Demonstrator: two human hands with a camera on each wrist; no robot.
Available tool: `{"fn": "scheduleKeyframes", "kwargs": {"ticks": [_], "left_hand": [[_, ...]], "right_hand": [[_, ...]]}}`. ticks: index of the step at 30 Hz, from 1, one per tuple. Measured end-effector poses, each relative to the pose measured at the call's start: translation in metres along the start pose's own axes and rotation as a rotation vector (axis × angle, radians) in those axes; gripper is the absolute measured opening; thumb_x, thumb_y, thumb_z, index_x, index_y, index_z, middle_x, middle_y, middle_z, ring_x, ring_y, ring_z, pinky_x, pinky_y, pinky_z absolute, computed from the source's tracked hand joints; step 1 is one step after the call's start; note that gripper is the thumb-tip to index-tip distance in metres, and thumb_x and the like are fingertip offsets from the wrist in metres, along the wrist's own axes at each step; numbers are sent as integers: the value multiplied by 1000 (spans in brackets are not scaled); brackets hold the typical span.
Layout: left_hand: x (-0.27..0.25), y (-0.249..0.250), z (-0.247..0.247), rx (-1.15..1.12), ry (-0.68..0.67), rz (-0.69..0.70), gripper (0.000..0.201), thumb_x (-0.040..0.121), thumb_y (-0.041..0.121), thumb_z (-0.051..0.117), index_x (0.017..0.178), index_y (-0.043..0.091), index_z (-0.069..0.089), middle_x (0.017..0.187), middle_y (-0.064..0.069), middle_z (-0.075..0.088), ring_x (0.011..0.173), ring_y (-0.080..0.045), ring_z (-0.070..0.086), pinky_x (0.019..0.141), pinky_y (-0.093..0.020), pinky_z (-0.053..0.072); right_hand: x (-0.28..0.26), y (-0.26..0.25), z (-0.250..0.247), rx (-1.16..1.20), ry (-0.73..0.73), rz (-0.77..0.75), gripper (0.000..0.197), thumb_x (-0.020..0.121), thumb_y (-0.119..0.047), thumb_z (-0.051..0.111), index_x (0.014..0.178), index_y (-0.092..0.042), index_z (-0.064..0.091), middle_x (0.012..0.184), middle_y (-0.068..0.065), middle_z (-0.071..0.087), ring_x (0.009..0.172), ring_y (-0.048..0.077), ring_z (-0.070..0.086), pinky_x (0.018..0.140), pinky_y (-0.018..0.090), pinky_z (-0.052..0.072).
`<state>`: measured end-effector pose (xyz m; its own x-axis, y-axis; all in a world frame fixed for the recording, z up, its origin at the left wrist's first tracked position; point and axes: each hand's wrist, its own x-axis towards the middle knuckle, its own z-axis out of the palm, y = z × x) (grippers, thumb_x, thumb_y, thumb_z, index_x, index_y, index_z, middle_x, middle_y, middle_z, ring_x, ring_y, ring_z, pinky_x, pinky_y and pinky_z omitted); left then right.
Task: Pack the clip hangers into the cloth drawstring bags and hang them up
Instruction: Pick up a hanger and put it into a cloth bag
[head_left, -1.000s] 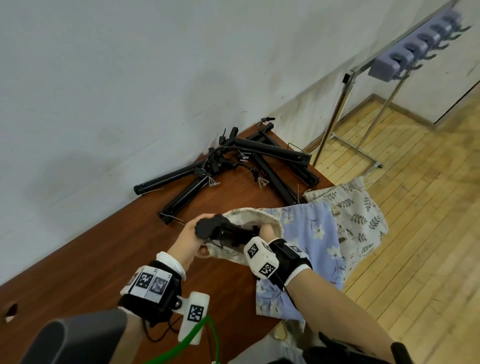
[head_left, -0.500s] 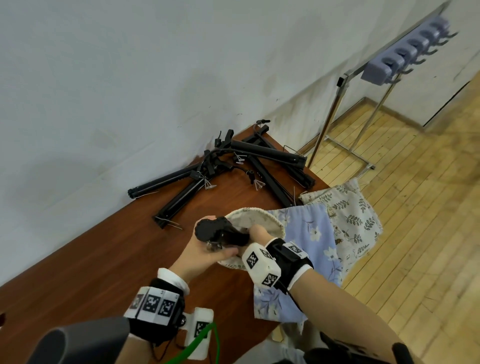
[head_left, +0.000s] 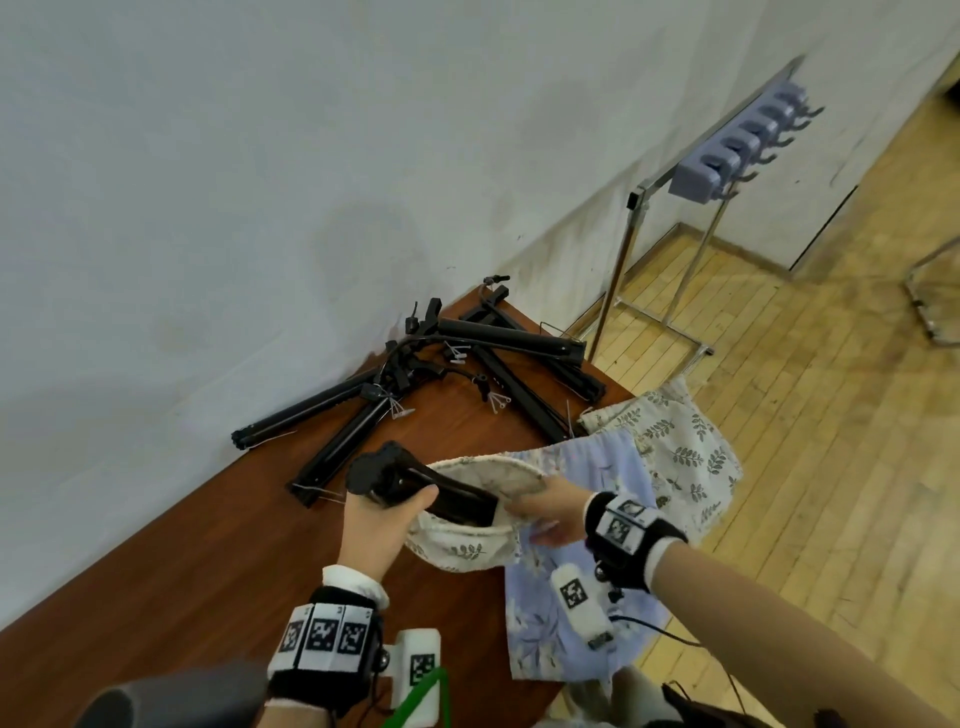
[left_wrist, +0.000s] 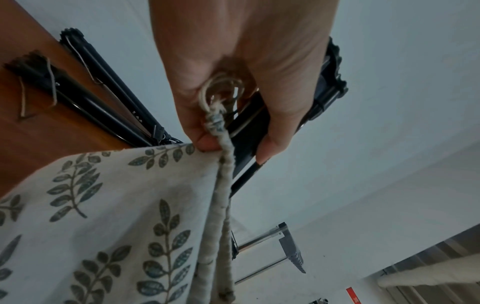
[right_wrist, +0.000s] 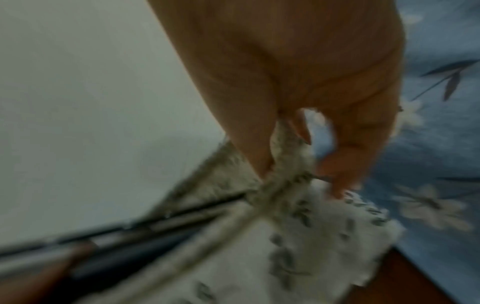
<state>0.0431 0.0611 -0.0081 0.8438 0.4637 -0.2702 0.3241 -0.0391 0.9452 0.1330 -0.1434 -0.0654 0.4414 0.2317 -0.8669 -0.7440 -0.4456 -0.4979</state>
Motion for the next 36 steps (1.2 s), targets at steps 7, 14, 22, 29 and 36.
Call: {"fn": "scheduleKeyframes", "kwargs": {"ticks": [7,14,22,29,36], "left_hand": [[-2,14,-21,92,-21,30,28,75,-2,73,82,24,64,88,5,66,85,-5,61,78,-29,47],[-15,23,-9,240,-37,157,30,71,2,78,97,13,68,94,2,68,90,-5,63,82,-26,51],[-5,-1,-16,262,-43,-10,34,70,6,80,102,11,68,97,0,69,95,-12,65,76,-22,50],[-13,-15,-20,214,-53,20,32,70,2,78,99,13,71,94,2,72,90,-7,67,81,-29,54],[-6,-14,-7,308,-119,29,36,67,6,77,101,14,67,95,2,68,86,-5,66,67,-12,49]], "right_hand": [[-40,-49,-3,-193,71,-349,42,88,4,46,51,-14,41,50,4,40,37,12,38,39,21,31],[-87,-75,30,-148,-203,-435,16,91,6,46,91,-10,47,60,0,30,36,6,38,36,15,25],[-80,-52,2,10,-185,-321,20,95,4,49,77,-5,52,56,9,53,41,9,41,35,14,32],[-69,-41,-13,-283,14,-371,28,96,-26,59,104,1,60,74,17,72,44,12,58,41,17,41],[-46,-40,-10,-536,277,-562,27,89,-39,66,77,-14,65,59,-5,54,52,8,48,53,22,40]]}}
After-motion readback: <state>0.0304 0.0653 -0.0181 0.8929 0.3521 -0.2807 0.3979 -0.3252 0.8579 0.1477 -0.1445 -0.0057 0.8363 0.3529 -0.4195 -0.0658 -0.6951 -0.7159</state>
